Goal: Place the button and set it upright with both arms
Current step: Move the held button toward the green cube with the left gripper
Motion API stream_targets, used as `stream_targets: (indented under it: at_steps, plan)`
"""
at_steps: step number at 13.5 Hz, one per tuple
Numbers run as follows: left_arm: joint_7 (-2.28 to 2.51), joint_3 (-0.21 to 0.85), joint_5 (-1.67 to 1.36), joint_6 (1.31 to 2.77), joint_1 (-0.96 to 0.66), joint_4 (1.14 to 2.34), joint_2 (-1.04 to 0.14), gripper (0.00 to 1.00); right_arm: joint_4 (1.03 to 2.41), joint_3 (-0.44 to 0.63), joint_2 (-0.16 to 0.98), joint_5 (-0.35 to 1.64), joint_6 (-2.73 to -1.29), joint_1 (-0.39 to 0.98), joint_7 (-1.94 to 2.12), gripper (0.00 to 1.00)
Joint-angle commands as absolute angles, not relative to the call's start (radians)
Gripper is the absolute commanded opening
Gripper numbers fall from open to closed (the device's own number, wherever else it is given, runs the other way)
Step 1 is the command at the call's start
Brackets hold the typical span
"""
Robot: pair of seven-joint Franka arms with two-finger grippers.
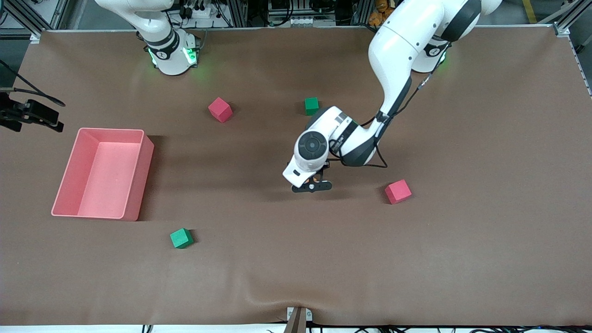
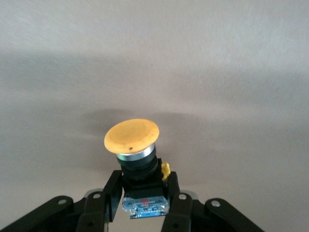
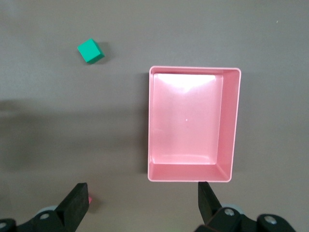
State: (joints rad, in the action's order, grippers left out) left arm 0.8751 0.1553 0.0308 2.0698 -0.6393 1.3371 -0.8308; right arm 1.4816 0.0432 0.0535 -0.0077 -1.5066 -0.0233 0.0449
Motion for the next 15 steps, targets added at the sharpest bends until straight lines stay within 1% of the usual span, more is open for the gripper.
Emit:
stream_targets:
  at_steps: [1,5,8,10,11,15]
  plan:
    - [1.030,0.143,0.119,2.068,-0.696,1.355,-0.784,0.11,1.482,0.043,0.040,-0.003,-1.511,-0.026,0.029,1.00]
    - [1.263,0.140,0.248,2.069,-0.762,1.333,-0.781,0.08,1.483,0.041,0.035,-0.002,-1.509,-0.020,0.029,1.00]
    - [1.531,0.141,0.473,2.069,-0.831,1.333,-0.784,0.03,1.482,0.038,0.035,-0.002,-1.525,-0.003,0.029,1.00]
    - [1.697,0.141,0.561,2.054,-0.865,1.335,-0.782,0.04,1.486,0.040,0.023,-0.003,-1.509,-0.002,0.029,1.00]
    - [1.732,0.140,0.598,2.018,-0.882,1.333,-0.782,0.07,1.486,0.040,0.026,-0.003,-1.520,-0.002,0.029,1.00]
    - [1.929,0.135,0.763,1.901,-0.931,1.333,-0.784,0.09,1.488,0.040,0.025,-0.002,-1.519,0.002,0.029,1.00]
